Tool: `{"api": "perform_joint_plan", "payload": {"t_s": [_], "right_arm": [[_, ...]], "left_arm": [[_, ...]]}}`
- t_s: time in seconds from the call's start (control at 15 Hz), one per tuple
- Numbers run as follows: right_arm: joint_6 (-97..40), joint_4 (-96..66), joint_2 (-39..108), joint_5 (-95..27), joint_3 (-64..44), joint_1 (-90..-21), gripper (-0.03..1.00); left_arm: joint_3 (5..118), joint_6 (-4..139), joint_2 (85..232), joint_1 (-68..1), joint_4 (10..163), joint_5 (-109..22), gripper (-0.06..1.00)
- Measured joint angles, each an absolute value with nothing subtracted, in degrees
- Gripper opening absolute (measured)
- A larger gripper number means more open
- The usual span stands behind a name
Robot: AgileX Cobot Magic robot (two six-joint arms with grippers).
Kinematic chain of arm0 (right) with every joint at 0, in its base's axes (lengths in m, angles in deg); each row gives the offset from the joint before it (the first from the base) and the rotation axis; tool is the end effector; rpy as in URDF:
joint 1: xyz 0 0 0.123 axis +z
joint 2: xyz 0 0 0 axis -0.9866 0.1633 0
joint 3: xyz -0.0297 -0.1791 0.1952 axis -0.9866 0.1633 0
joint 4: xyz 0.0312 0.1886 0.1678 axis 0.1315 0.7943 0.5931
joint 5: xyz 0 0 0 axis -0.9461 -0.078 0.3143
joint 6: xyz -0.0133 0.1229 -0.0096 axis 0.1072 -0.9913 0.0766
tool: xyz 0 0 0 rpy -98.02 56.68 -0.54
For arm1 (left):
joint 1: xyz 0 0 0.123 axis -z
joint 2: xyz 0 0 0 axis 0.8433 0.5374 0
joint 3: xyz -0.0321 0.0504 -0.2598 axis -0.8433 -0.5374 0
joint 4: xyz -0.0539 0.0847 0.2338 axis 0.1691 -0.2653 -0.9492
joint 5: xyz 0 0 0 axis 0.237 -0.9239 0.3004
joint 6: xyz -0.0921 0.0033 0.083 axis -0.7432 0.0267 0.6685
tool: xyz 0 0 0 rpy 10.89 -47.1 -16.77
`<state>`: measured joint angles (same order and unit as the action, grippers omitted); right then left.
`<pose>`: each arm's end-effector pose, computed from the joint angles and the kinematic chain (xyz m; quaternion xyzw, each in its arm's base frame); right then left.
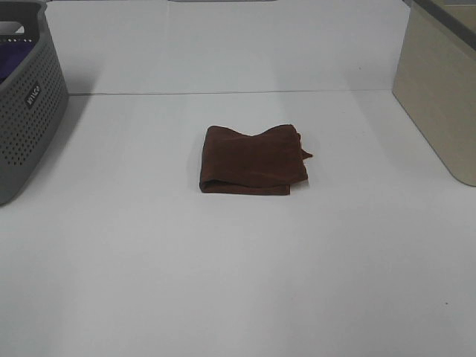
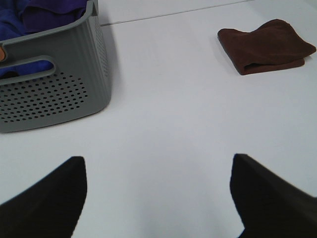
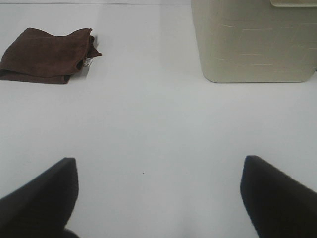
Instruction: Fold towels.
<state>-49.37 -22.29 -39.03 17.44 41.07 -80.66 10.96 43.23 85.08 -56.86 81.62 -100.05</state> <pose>0.0441 0.0013 0.2660 -0.0151 0.8497 -0.0038 0.5270 0.0440 -0.0171 0.2675 0.0773 0.8417 -0.0365 0.5331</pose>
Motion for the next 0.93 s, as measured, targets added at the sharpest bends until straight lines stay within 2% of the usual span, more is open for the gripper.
{"api": "perform_joint_plan", "payload": {"t_s": [0.93], "right_arm": [[-49.43, -22.29, -39.03, 17.44, 41.07, -80.66, 0.85]], "left_arm": [[10.96, 43.23, 85.08, -56.86, 81.62, -100.05, 0.74]]}}
